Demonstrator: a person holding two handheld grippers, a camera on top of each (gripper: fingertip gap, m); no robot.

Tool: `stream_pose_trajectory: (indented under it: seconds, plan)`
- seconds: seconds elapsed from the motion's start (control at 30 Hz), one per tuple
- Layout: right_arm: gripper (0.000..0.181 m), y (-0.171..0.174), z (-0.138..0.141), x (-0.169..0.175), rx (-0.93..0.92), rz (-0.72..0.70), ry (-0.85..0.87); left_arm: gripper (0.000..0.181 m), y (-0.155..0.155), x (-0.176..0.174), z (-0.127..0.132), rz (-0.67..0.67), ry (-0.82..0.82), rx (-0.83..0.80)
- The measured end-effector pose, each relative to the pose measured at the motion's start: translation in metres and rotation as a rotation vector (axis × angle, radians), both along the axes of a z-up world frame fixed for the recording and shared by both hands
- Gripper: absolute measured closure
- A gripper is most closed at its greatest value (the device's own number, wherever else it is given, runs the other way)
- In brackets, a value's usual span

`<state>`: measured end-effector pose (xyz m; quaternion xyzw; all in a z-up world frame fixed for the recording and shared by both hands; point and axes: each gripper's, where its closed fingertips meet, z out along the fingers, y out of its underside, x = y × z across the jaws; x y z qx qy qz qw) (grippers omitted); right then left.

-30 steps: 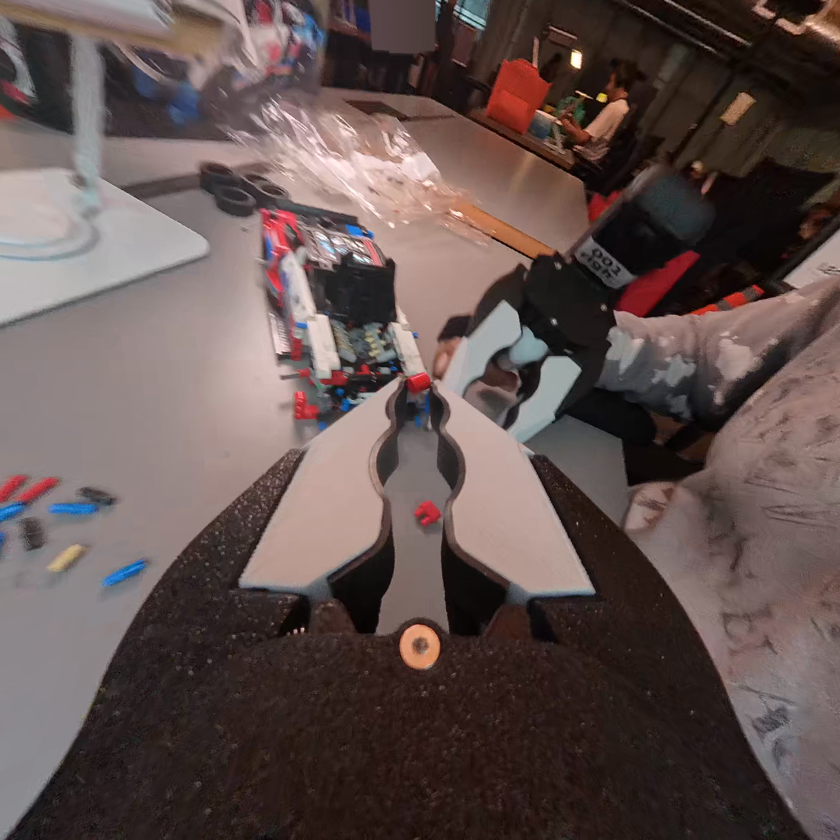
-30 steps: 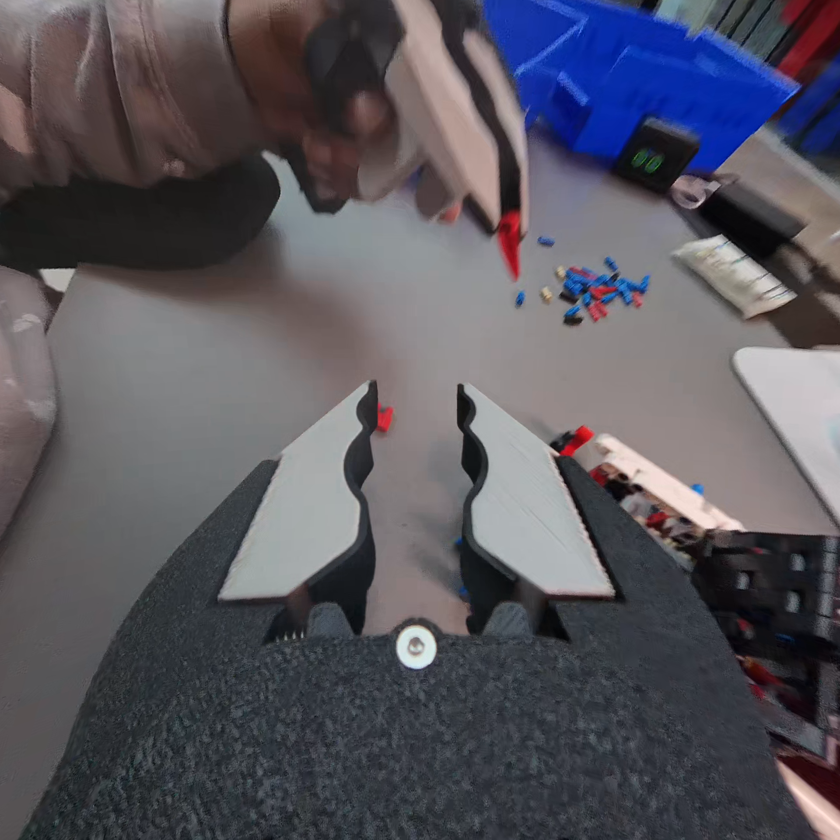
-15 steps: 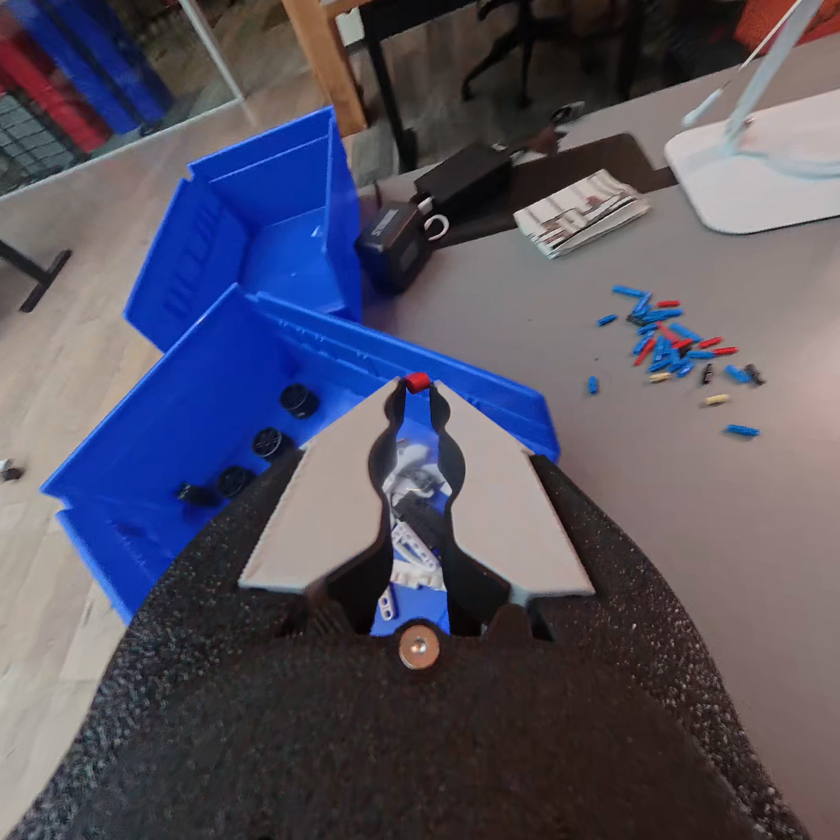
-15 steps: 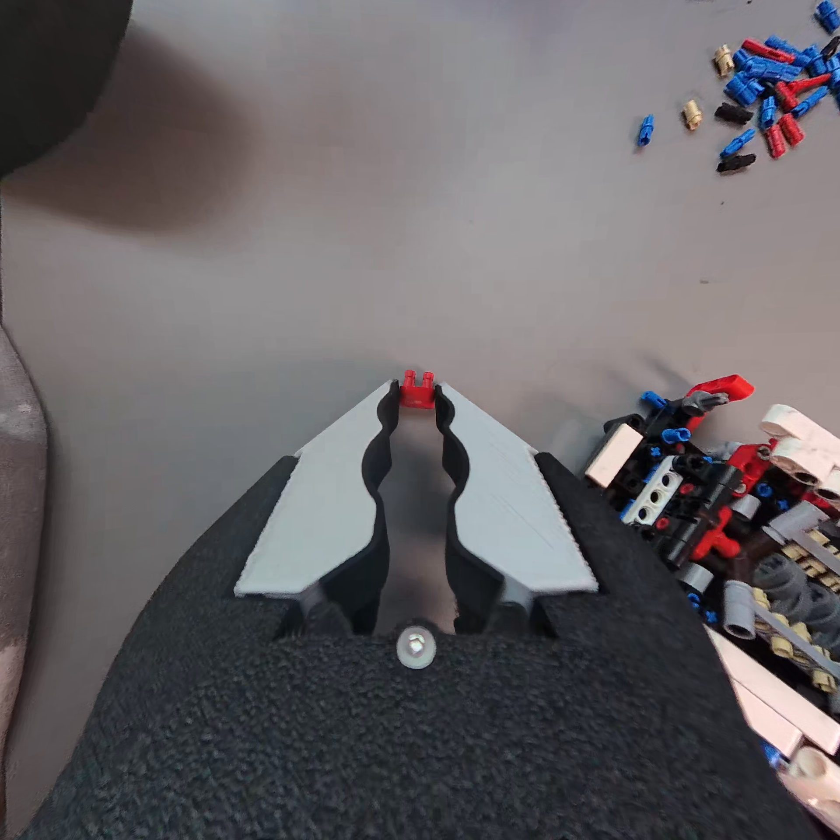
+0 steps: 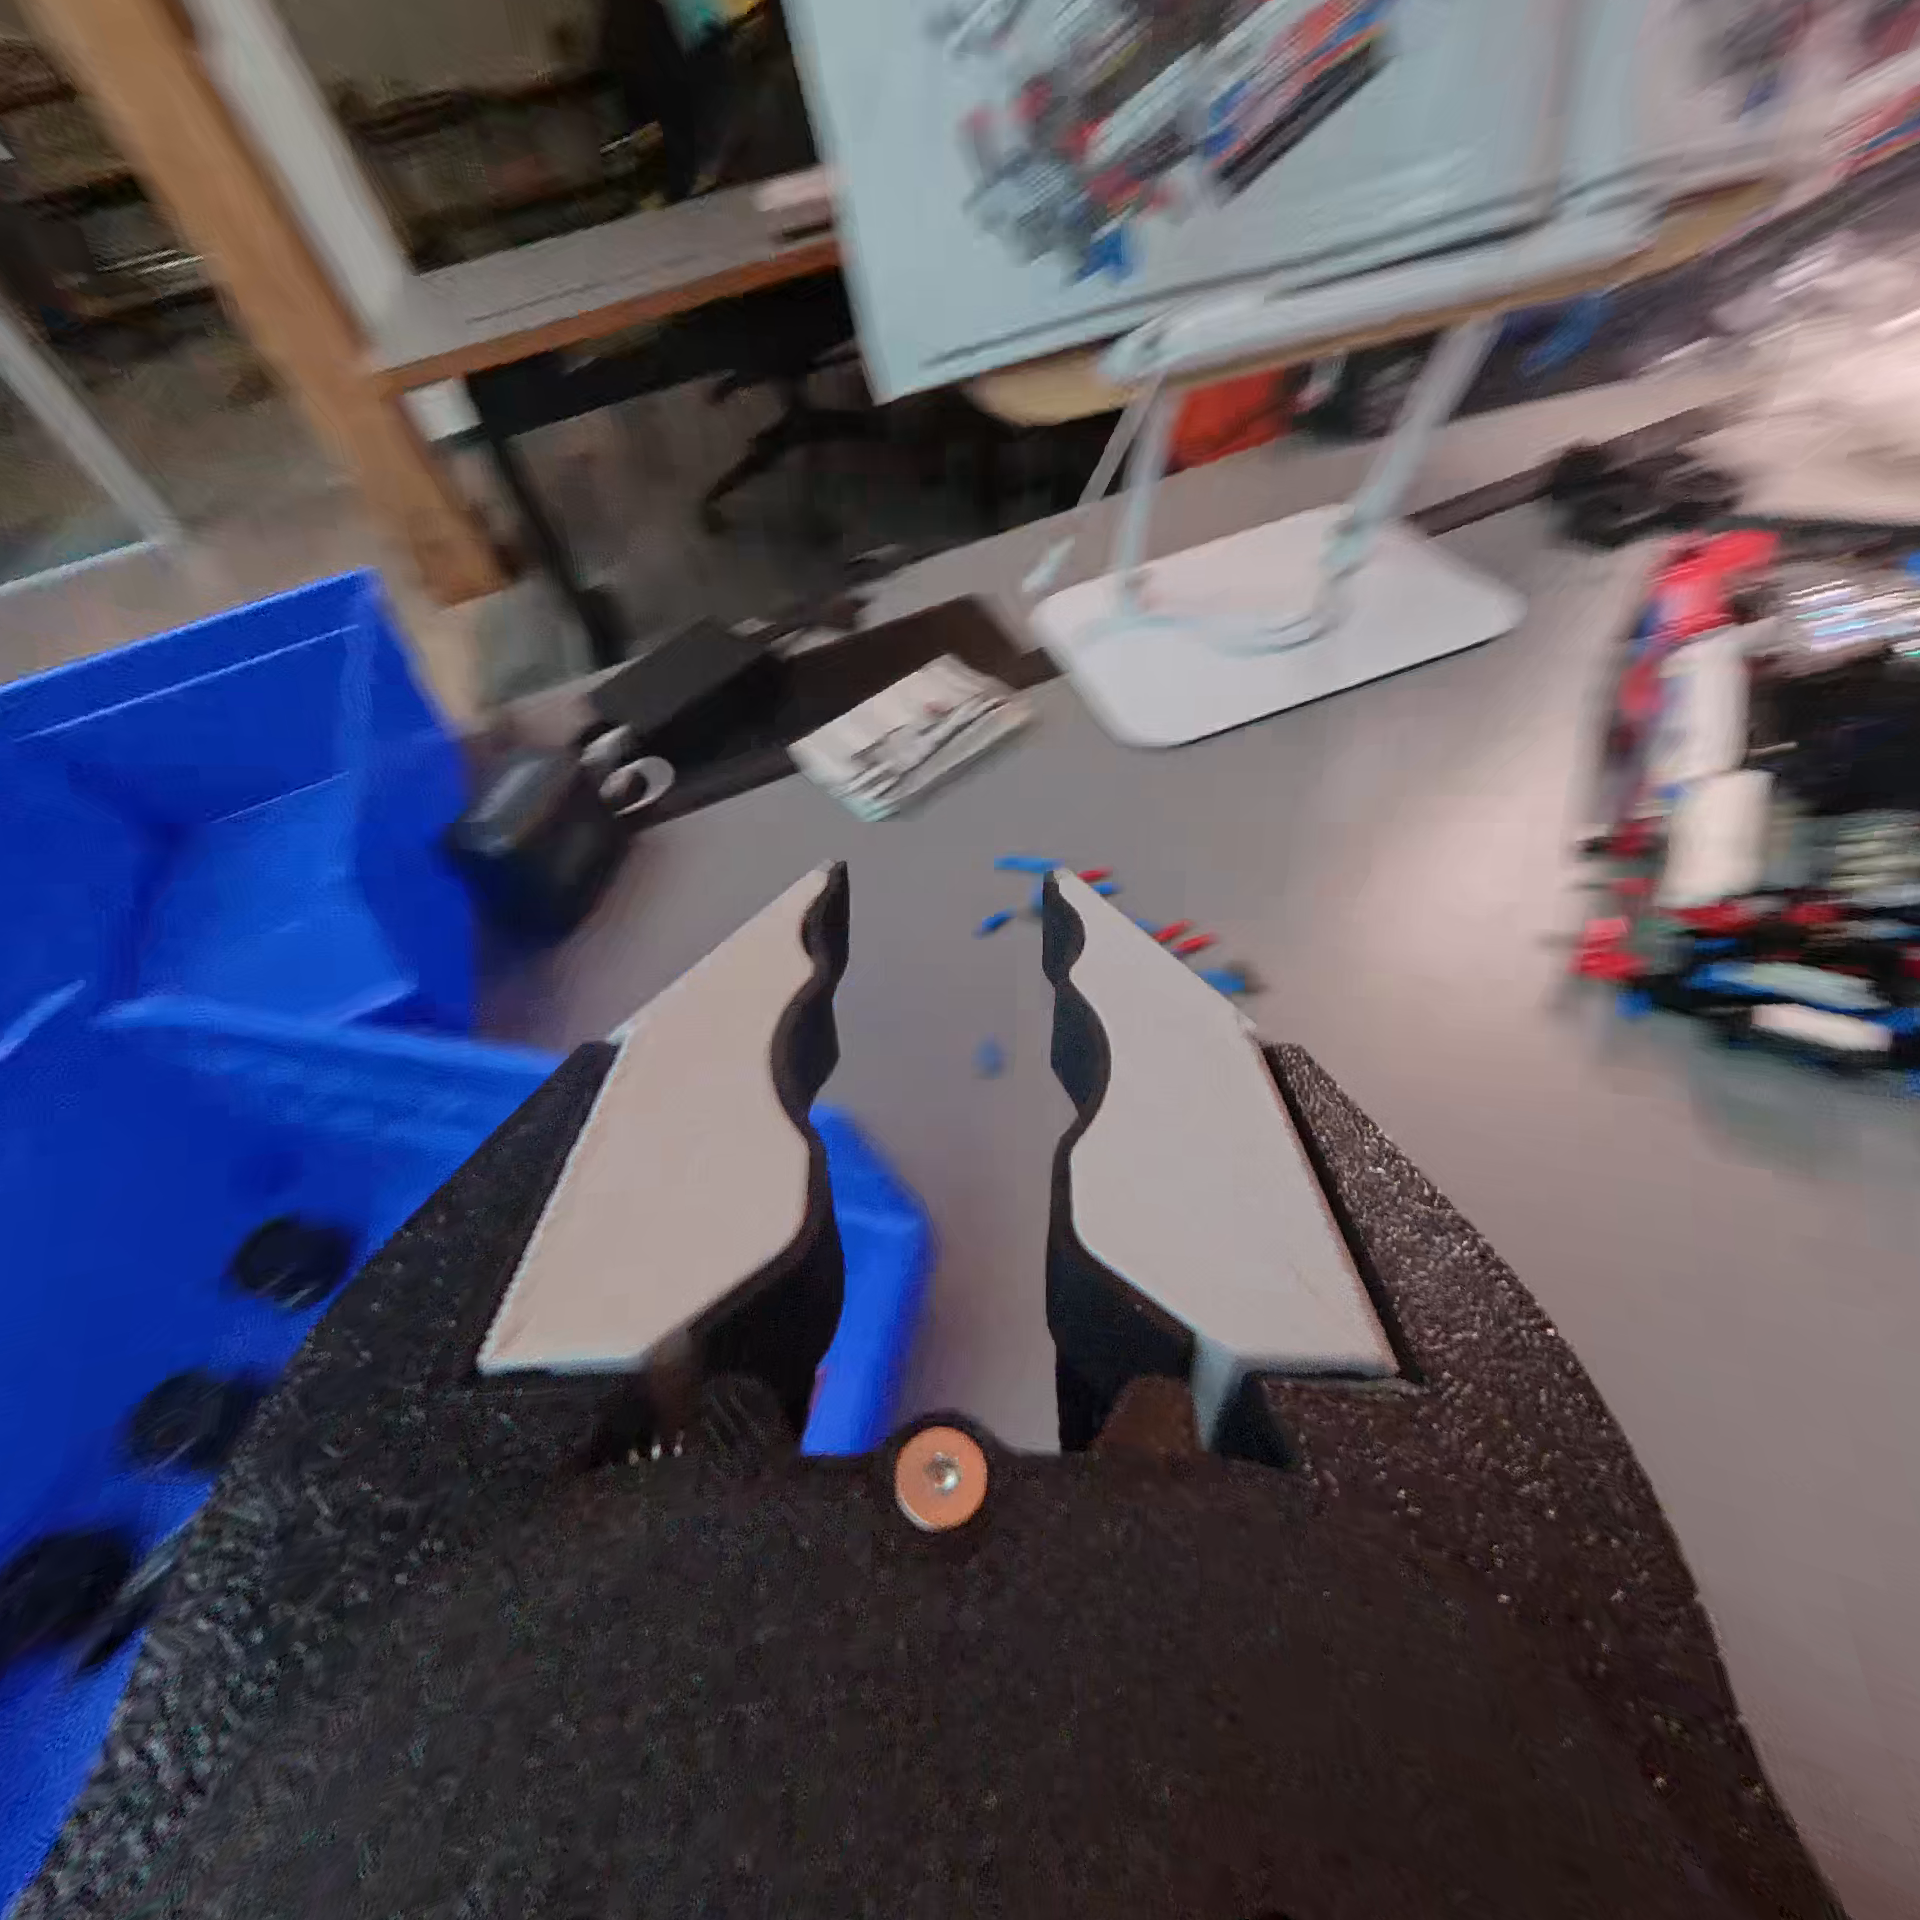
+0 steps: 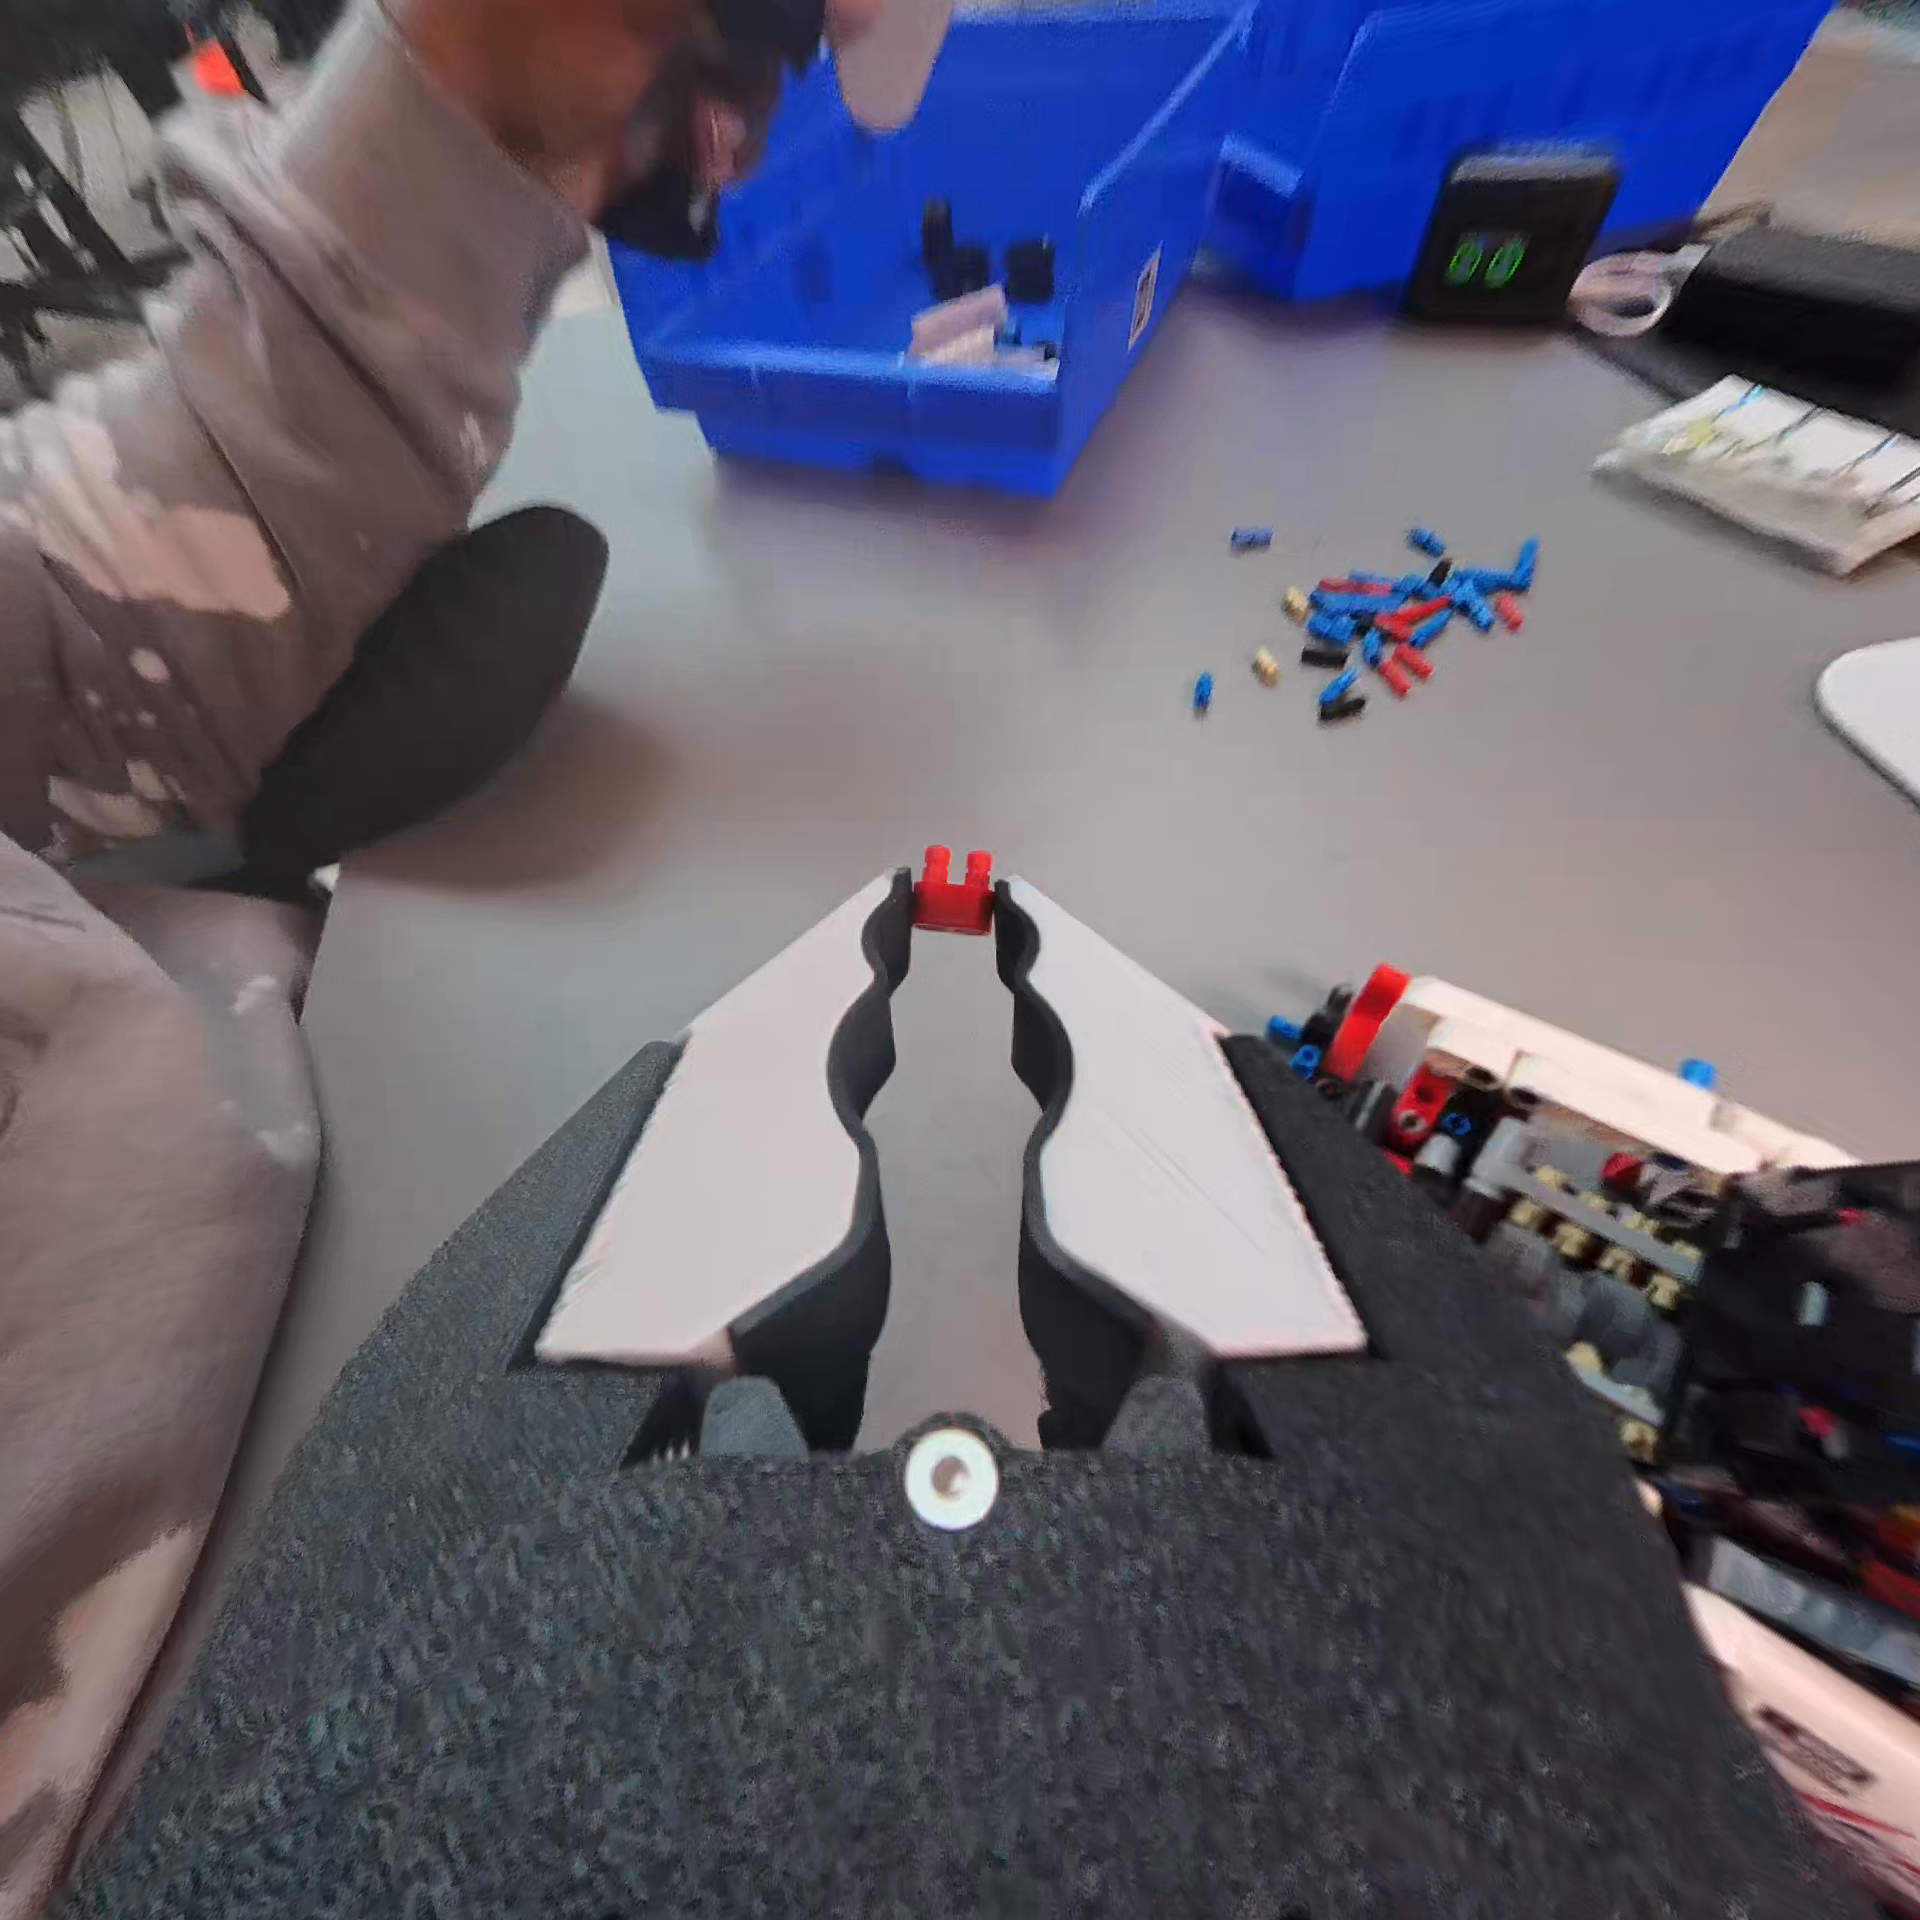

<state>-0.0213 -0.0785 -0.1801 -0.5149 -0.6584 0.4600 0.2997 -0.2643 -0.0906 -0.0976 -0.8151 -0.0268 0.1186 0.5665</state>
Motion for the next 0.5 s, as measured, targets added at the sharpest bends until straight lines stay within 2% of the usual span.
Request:
stream_pose_trajectory:
  seconds: [0.03,0.13,0.2,0.33,0.5]
  plan:
    - [0.167,0.005,0.013,0.0,0.004,-0.018,0.075,0.146,0.013,0.034,0.006,-0.149,-0.081,0.058]
    - [0.167,0.019,0.038,0.003,0.098,-0.067,0.224,0.15,0.034,0.134,0.014,-0.589,-0.401,0.142]
    - [0.167,0.024,0.043,0.006,0.178,-0.085,0.272,0.151,0.038,0.183,0.006,-0.771,-0.599,0.101]
    - [0.167,0.026,0.04,0.01,0.383,-0.089,0.295,0.152,0.043,0.244,-0.027,-0.924,-0.801,-0.059]
    - [0.167,0.028,0.035,0.012,0.526,-0.099,0.292,0.166,0.045,0.265,-0.044,-0.954,-0.931,-0.118]
